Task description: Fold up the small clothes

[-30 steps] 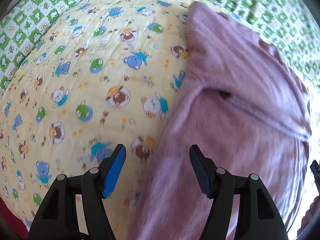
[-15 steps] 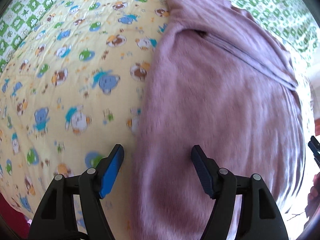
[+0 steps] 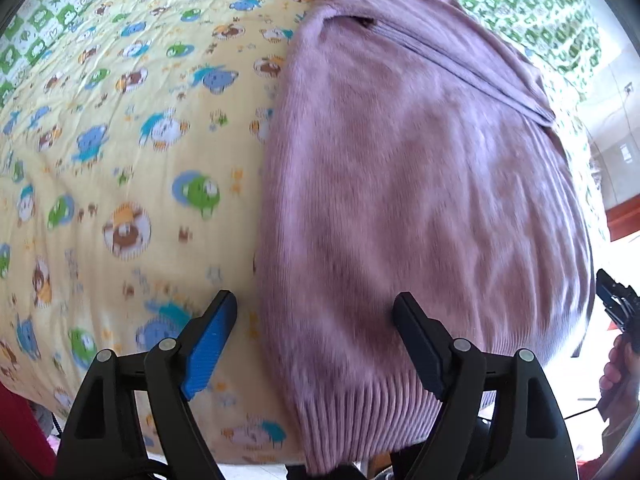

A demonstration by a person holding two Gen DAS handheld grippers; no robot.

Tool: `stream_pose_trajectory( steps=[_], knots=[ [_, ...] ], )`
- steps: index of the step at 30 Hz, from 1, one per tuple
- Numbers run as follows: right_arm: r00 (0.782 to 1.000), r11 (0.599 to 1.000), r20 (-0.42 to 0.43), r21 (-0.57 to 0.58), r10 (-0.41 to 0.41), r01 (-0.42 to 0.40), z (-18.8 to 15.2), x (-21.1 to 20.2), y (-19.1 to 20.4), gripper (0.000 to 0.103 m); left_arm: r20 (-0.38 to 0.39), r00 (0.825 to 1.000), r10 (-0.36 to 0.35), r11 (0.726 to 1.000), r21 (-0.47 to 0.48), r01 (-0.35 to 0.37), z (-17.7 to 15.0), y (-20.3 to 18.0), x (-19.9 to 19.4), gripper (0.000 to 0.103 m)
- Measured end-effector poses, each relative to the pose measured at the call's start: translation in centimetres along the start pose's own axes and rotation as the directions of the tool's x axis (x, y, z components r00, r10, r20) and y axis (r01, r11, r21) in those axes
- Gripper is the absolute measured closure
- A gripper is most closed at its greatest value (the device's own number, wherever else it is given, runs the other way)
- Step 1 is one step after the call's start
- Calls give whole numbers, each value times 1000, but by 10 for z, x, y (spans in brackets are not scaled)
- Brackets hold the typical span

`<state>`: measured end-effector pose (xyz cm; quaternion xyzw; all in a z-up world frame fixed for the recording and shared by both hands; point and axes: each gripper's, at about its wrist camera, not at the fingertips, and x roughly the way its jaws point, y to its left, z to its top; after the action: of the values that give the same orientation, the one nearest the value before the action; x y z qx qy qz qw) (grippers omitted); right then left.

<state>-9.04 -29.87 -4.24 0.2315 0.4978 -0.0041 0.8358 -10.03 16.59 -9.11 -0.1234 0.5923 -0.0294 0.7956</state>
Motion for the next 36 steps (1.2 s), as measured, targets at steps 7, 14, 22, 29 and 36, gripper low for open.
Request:
stream_pose_trajectory(
  steps=[7,14,22,29,36],
  knots=[
    [998,998,-28,5,56,-56,-38,-3,-3,51,-12,1000,-14,1000,22,14,-35,4,-8,19],
    [992,993,-34,22,118,-117,-57,-7,-9,51,-27,998,-50,998,26,51,-53,8,-10,20],
    [986,988,-59,-9,155,-156,-67,-2,-1,53,1,1000,-31,999,31,31,-38,-18,2,35],
    [978,982,-115,-45,175,-181,-66,4,-1,93,-19,994,-106,993,59,107,-33,-27,3,90],
    [971,974,-100,-41,218,-223,-63,-9,-6,94,-2,986,-166,986,17,166,-26,-18,-8,93]
  ],
)
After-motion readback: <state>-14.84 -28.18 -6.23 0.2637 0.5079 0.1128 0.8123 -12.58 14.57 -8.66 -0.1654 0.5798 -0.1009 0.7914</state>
